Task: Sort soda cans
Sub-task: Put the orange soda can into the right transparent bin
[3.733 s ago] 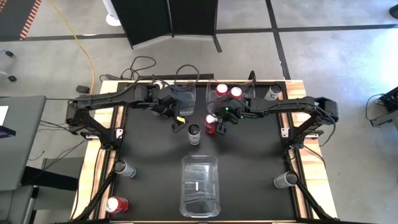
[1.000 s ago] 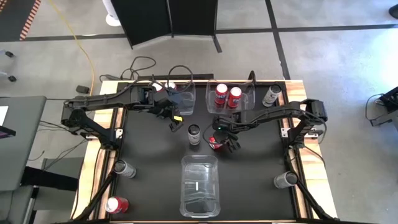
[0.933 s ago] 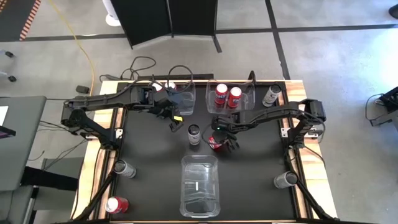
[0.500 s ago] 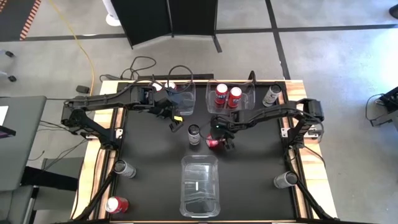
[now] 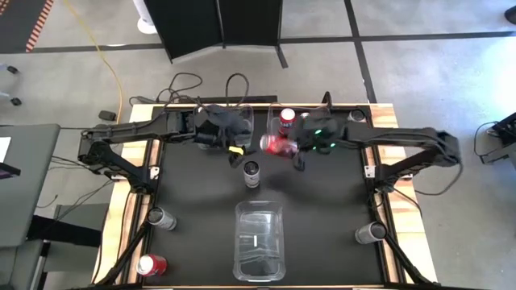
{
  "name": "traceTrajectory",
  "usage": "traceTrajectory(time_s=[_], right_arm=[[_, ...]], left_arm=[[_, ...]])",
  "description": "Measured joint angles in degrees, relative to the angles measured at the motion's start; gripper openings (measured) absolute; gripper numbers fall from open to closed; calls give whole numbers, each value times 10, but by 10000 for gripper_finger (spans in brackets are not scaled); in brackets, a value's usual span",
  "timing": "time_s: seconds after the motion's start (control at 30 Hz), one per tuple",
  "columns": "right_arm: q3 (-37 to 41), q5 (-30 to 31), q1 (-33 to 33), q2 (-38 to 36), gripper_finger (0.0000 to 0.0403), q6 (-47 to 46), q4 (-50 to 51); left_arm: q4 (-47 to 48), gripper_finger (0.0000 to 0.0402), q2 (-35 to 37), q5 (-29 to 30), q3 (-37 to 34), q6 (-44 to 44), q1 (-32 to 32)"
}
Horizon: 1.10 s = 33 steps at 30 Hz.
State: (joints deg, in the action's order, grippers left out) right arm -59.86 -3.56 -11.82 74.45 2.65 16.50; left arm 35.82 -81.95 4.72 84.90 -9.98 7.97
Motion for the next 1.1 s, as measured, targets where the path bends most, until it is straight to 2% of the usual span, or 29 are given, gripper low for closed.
traceTrajectory(time_s=[0.17,0.4,0.8,0.9,0.97,1.03,1.1], right_arm=[[0,0,-15,-50,282,-40,-57],[-1,2,-11,-79,282,-53,-142],[-1,4,-3,-85,282,-72,-319],[-2,4,-3,-86,282,-73,-360],[-2,3,-3,-87,282,-74,-362],[-2,4,-3,-85,282,-74,-356],[-1,3,-1,-85,282,-81,-356]], left_arm=[[-106,338,0,-33,0,53,0],[-202,338,-5,28,0,87,4],[-245,342,-7,45,0,73,8],[-274,356,-19,41,0,72,8],[-288,369,-25,16,-1,72,8],[-340,381,-38,-6,0,78,7],[-368,387,-47,-8,0,83,6]])
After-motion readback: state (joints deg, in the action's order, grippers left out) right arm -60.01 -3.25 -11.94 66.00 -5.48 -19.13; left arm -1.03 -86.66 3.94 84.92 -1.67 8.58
